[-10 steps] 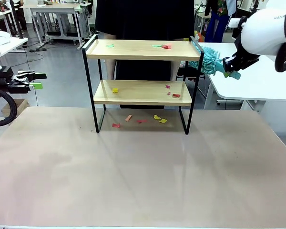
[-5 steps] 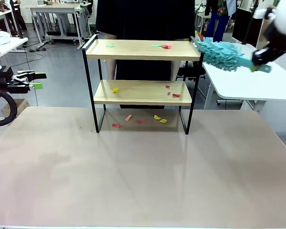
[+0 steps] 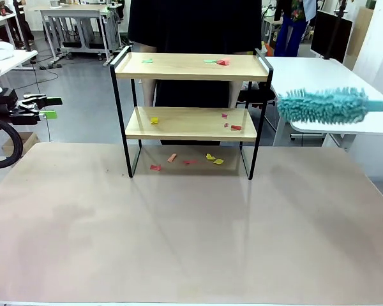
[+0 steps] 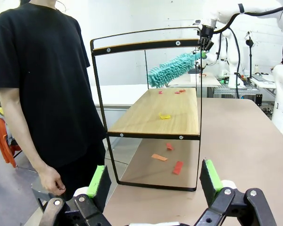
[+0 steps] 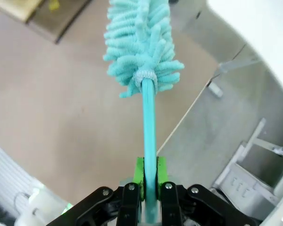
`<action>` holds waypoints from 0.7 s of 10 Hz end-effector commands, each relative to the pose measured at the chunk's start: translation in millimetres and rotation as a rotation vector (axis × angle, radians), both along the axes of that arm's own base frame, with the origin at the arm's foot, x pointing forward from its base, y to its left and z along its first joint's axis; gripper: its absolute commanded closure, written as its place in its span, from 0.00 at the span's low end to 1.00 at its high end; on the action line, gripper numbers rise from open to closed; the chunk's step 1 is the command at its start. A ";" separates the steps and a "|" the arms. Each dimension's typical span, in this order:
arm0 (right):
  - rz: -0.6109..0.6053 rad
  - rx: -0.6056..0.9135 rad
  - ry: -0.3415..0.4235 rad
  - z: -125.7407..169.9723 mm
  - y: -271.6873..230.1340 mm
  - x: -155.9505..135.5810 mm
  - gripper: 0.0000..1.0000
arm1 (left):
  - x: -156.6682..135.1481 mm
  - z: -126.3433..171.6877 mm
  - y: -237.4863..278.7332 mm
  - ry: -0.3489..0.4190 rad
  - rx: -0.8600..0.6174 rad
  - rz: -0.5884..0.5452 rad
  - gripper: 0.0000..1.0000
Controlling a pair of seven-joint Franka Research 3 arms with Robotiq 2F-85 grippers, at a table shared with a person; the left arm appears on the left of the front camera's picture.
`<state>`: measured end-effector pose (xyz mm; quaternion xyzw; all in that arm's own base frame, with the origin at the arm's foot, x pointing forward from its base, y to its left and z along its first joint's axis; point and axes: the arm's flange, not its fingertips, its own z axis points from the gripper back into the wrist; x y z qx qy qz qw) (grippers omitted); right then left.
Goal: Clean the shelf.
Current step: Clean the specific section of the Shelf indicated by the human with the Duster.
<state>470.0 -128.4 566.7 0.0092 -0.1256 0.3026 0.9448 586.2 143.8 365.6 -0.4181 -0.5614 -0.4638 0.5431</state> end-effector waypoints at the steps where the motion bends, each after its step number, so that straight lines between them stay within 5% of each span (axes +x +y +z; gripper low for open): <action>1: 0.171 -0.062 0.081 3.1 -5.7 -20.6 0.87 | -1.4 1.5 -0.6 -0.010 0.010 -0.005 0.00; 7: 0.567 -0.092 0.189 -13.6 47.9 -105.1 0.87 | -1.4 1.5 -0.6 -0.010 0.010 -0.005 0.00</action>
